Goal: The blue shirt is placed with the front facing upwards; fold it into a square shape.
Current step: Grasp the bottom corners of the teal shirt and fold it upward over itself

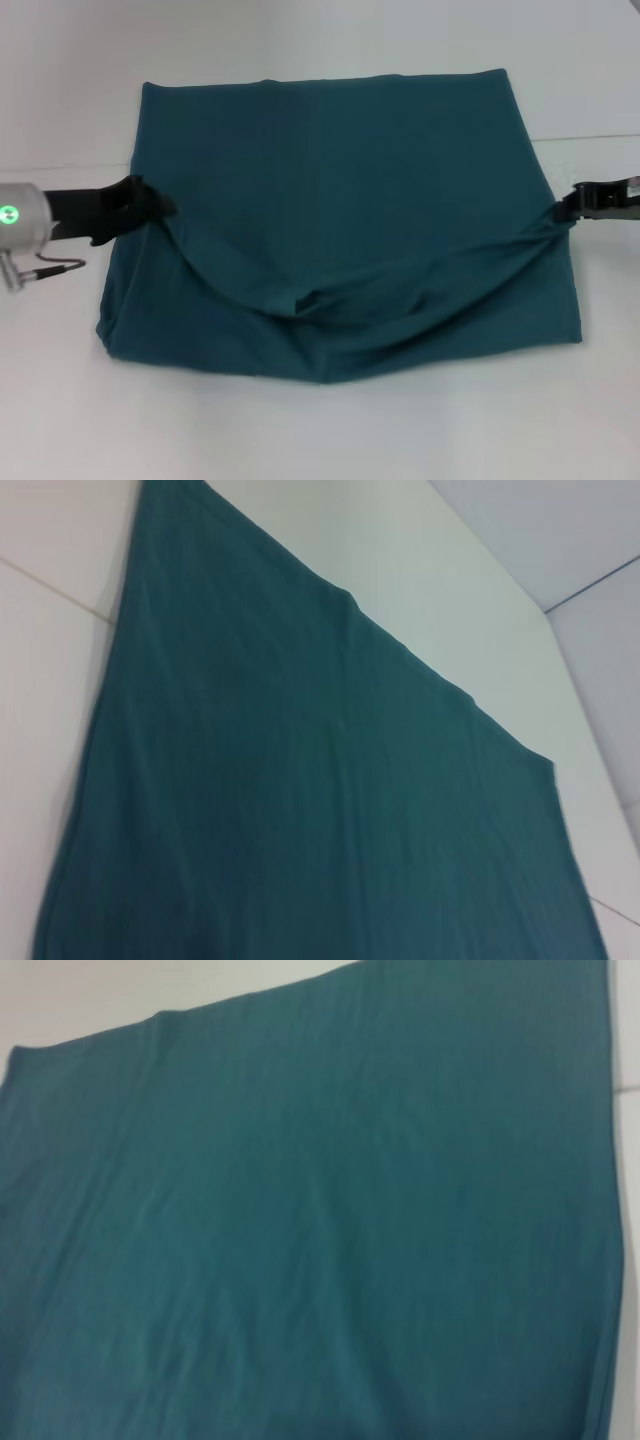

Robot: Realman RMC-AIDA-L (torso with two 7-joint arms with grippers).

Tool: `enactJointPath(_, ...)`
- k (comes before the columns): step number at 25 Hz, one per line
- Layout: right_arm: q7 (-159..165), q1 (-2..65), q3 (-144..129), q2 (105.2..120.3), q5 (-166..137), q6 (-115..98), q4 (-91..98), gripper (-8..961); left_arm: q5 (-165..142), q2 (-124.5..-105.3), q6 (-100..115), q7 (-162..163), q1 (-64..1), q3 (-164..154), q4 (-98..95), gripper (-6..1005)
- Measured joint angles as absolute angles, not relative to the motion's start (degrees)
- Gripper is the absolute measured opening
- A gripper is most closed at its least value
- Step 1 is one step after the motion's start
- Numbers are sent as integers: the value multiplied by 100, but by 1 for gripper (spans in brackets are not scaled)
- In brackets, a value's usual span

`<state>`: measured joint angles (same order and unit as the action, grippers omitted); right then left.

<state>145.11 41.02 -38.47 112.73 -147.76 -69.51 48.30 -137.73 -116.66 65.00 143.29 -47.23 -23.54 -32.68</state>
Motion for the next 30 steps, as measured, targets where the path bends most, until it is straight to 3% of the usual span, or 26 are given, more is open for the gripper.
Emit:
enactJointPath(7,14550,4331,-4191,11294,-14817,-5950,4178,53,-13755,-11826,5457,14342,-5088,-2679,-3004,35)
enactJointPath(21,14555,4867,-4752,11332,-14818,-4396,3569,53,-13747,-11806,4477,14315,-5440,-2853,-2748,36)
enactJointPath(30,14580,4869,-4722,11267,-14818,-3976,3562,54,-13746,-11752,4178,14310,-5698,-2853,-2720,35)
